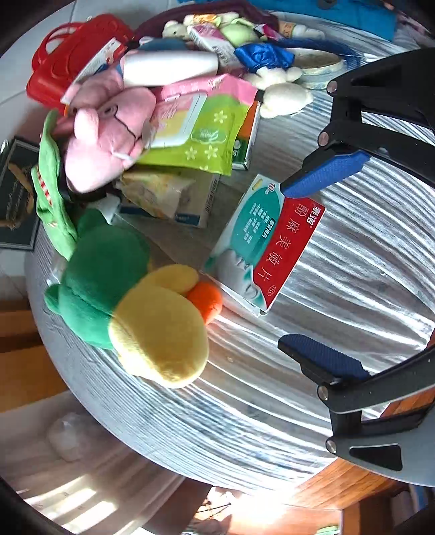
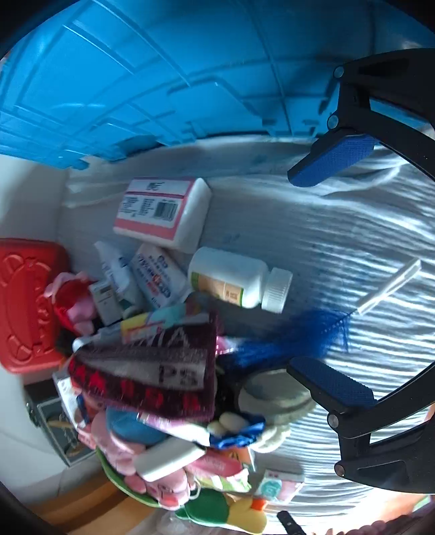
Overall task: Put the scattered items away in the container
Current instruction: 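Move the left tool to the red-teal medicine box while the right tool approaches the white pill bottle, then grasp the red-teal medicine box with the left tool while the right tool grasps the white pill bottle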
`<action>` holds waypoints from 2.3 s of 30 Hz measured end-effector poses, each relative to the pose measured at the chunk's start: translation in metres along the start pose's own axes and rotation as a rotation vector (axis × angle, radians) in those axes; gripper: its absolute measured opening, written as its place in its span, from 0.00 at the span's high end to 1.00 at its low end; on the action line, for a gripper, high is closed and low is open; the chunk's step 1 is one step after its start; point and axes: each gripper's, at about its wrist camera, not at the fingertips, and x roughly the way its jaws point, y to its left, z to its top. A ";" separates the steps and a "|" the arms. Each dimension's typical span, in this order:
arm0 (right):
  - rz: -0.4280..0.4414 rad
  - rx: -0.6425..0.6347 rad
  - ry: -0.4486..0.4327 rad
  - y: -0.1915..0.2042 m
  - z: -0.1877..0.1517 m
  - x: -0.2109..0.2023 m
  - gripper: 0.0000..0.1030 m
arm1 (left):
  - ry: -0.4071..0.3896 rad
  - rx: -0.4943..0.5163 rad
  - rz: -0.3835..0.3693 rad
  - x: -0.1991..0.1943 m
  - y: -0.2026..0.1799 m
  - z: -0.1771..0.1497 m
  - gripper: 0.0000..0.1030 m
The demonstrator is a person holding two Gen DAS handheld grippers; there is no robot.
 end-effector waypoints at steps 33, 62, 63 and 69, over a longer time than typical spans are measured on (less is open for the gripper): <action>0.014 0.035 0.179 -0.004 0.033 0.114 0.00 | 0.130 -0.256 0.192 0.064 -0.040 -0.012 0.05; 0.080 0.100 0.106 -0.008 0.034 0.070 0.26 | -0.057 0.207 0.056 0.014 -0.096 -0.110 0.22; 0.071 0.101 0.106 -0.006 0.036 0.069 0.35 | -0.070 0.211 0.051 0.009 -0.097 -0.111 0.22; 0.059 0.133 0.131 -0.003 0.038 0.077 0.49 | -0.135 0.251 0.026 -0.021 -0.101 -0.127 0.26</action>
